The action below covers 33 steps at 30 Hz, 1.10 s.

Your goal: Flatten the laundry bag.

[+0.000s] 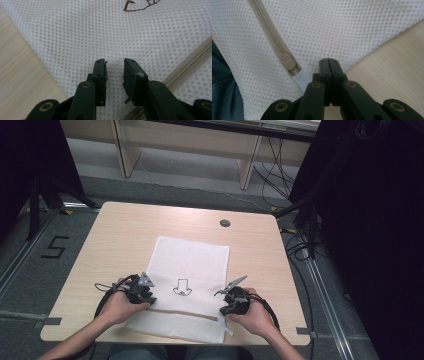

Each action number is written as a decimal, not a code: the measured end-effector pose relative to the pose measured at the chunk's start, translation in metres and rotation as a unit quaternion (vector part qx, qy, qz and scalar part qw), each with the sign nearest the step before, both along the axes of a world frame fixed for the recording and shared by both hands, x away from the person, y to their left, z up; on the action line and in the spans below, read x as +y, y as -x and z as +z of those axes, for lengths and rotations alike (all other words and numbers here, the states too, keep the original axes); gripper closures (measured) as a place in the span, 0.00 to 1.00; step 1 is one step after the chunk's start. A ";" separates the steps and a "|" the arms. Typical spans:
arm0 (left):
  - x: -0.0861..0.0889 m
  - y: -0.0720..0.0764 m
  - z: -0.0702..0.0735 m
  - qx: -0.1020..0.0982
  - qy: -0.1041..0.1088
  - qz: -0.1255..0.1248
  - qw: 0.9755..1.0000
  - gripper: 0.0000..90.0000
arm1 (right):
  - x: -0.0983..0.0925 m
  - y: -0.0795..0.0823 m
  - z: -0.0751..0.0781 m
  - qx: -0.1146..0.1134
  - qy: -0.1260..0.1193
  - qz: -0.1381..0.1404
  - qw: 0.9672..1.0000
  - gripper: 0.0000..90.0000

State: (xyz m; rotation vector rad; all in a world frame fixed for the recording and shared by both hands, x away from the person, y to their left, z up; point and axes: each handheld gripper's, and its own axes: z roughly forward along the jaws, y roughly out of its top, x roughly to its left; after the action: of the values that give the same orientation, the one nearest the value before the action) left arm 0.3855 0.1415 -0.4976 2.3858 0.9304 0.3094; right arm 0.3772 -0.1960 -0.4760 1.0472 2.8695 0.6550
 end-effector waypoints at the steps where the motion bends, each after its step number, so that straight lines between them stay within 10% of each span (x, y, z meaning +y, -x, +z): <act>1: 0.000 -0.001 -0.001 0.003 0.004 0.005 1.000 0.79 | 0.000 -0.001 0.000 0.002 0.002 -0.001 1.000 1.00; 27: -0.004 0.006 -0.001 -0.001 0.026 0.021 0.999 0.76 | -0.012 -0.018 -0.005 -0.023 -0.024 -0.019 0.999 0.88; 33: -0.006 0.008 0.007 -0.027 0.057 0.026 0.998 0.67 | -0.028 -0.009 0.007 -0.063 -0.079 -0.022 0.995 0.80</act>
State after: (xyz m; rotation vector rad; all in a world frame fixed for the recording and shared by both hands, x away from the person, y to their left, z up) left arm 0.3779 0.1354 -0.4904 2.2419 0.9598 0.3301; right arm 0.3858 -0.2243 -0.4692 1.0412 2.7160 0.9217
